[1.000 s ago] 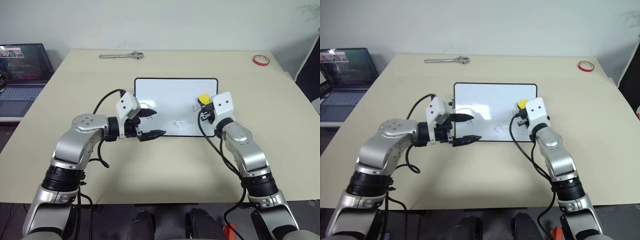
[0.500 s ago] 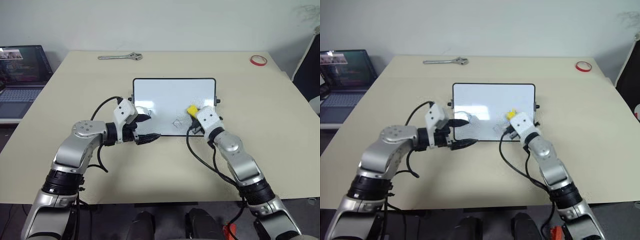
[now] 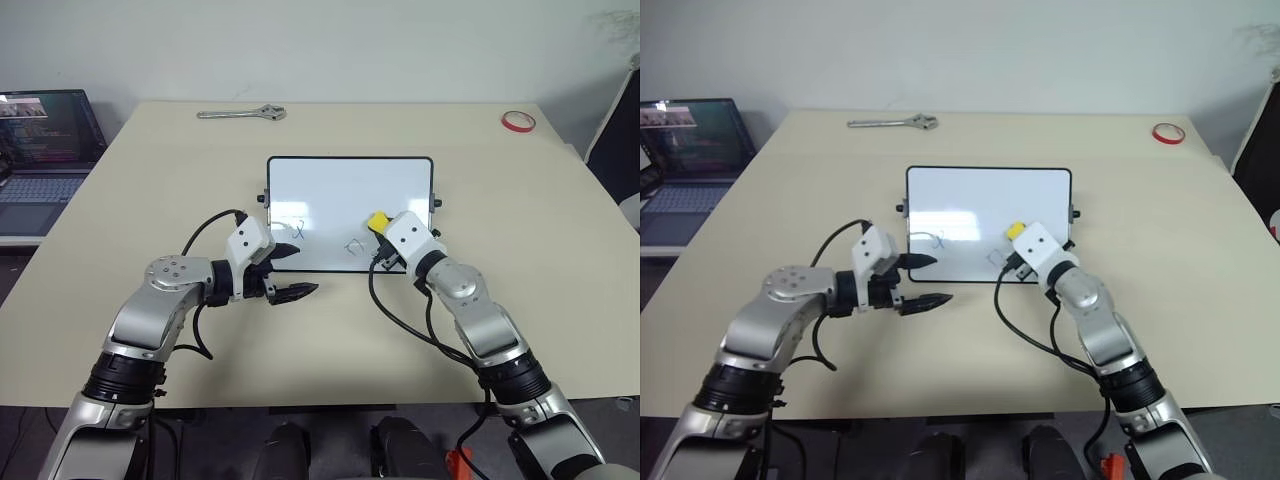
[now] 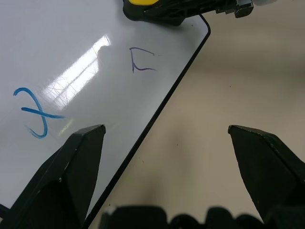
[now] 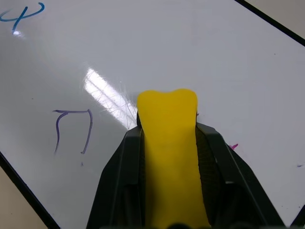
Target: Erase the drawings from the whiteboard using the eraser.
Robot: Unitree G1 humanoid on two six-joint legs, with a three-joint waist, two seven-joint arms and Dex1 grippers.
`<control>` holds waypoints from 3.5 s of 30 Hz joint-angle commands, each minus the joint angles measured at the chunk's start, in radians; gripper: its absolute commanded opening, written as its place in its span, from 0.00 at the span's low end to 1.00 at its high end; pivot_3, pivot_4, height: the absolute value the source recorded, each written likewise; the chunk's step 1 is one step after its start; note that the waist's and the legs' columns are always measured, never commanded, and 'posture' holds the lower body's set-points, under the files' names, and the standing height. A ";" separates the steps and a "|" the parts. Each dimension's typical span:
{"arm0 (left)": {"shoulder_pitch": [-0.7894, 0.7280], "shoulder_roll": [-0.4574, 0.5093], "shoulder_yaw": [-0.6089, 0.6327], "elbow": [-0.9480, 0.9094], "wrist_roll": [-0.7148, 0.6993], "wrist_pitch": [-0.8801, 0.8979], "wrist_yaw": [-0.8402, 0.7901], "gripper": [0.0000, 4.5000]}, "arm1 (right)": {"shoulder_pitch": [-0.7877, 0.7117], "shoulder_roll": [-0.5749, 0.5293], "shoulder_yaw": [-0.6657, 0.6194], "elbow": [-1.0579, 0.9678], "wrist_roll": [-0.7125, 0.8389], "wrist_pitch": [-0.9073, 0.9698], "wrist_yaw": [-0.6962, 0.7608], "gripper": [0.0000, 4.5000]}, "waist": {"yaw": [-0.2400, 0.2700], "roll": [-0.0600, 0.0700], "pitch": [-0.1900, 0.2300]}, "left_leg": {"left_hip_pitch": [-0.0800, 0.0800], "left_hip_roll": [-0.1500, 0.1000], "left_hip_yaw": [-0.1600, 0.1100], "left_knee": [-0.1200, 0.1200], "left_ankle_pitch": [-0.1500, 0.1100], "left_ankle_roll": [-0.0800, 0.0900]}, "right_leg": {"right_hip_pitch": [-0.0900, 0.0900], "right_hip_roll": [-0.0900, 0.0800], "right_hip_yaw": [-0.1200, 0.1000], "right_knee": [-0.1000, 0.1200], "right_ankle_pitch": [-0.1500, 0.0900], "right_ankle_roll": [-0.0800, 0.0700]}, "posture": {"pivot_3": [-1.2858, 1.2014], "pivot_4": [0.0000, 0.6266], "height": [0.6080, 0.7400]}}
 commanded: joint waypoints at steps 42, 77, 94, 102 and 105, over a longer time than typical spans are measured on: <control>0.032 0.006 0.032 0.001 0.006 -0.044 0.013 1.00 | -0.061 -0.048 -0.038 0.055 -0.111 -0.008 -0.022 0.24 | 0.000 -0.002 -0.001 | 0.001 0.001 0.000 0.000 0.000 0.000 | 0.001 0.000 0.000 0.000 0.002 -0.001 | 0.52 0.24 1.00; 0.286 0.058 0.245 -0.147 -0.078 -0.189 0.016 1.00 | 0.435 -0.257 -0.209 -0.593 0.393 0.120 0.399 0.24 | 0.010 -0.001 0.000 | -0.001 0.001 -0.001 -0.002 0.000 0.000 | 0.000 -0.003 -0.002 -0.005 0.002 -0.001 | 0.52 0.24 1.00; 0.280 0.063 0.175 -0.166 -0.064 -0.180 0.014 1.00 | 0.139 -0.128 0.063 -0.220 0.049 -0.150 0.217 0.24 | 0.002 -0.002 0.000 | 0.000 0.002 0.000 -0.002 0.000 0.000 | 0.000 -0.001 0.000 -0.004 0.002 -0.001 | 0.52 0.24 1.00; 0.296 0.061 0.163 -0.159 -0.048 -0.209 0.011 1.00 | -0.088 -0.053 0.116 0.209 -0.103 -0.282 0.105 0.24 | 0.005 -0.002 0.000 | -0.001 0.001 -0.001 -0.001 0.000 0.000 | -0.001 -0.001 -0.001 -0.004 0.002 -0.001 | 0.52 0.24 1.00; 0.299 0.065 0.167 -0.156 -0.047 -0.217 0.011 1.00 | -0.097 -0.047 0.113 0.258 -0.093 -0.288 0.139 0.24 | 0.003 -0.002 0.000 | -0.001 0.002 0.000 -0.001 0.000 0.000 | 0.000 -0.002 -0.001 -0.004 0.002 -0.001 | 0.52 0.24 1.00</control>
